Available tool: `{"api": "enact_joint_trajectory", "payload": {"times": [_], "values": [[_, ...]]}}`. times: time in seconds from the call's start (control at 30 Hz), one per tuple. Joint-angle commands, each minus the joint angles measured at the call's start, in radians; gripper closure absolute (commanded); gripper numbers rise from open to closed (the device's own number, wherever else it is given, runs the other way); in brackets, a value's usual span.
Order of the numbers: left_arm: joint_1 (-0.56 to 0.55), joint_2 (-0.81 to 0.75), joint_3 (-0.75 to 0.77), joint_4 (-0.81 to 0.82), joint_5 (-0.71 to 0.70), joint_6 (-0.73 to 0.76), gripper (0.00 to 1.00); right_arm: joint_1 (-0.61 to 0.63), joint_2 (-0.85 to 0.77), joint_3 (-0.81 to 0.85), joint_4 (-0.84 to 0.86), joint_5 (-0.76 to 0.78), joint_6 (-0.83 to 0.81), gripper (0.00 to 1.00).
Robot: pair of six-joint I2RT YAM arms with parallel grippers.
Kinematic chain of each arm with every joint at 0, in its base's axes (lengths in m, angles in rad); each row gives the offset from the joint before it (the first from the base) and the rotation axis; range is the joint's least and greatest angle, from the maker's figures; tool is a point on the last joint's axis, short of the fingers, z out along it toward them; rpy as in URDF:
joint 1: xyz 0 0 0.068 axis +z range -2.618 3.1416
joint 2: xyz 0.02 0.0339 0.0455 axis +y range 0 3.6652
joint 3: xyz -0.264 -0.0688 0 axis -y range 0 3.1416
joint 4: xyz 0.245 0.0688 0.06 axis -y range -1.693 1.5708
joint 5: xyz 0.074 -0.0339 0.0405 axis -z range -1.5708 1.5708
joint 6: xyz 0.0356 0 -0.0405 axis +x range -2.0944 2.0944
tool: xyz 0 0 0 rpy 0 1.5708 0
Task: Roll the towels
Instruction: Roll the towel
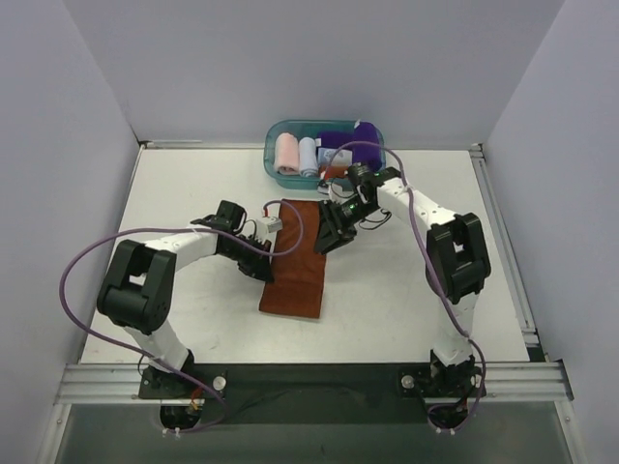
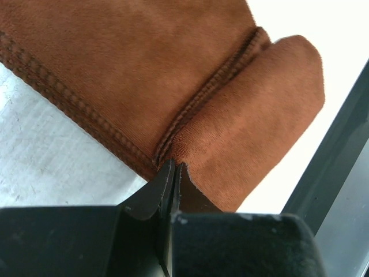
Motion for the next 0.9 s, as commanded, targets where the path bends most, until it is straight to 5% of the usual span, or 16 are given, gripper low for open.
{"api": "enact_joint_trajectory", "payload": {"times": [0.0,0.2,0.37,0.43,0.47,0.57,0.77,0.87], "values": [[0.008,0.057,0.032,0.072,-0.013,-0.053,1.00,0.059,-0.031,-0.075,0.040,-0.151,0.104,0.65],[0.036,0.123,0.039,0.100,0.028,-0.121,1.00,0.149,0.031,-0.237,0.261,-0.217,0.263,0.69],[0.043,0.117,0.033,0.105,0.050,-0.171,0.98,0.157,0.128,-0.269,0.289,-0.142,0.296,0.69],[0.045,0.105,0.015,0.105,0.071,-0.185,0.87,0.146,0.154,-0.269,0.261,-0.094,0.277,0.70],[0.043,0.097,0.004,0.105,0.083,-0.194,0.67,0.140,0.157,-0.261,0.243,-0.076,0.232,0.70],[0.068,-0.027,-0.024,0.100,0.099,-0.146,0.41,0.135,0.177,-0.214,0.122,0.016,0.089,0.71],[0.068,-0.292,-0.042,-0.012,0.088,0.237,0.26,0.139,0.209,-0.119,-0.004,0.087,-0.061,0.71],[-0.074,-0.398,-0.120,-0.052,-0.072,0.442,0.25,0.143,0.226,-0.062,-0.075,0.093,-0.115,0.71]]}}
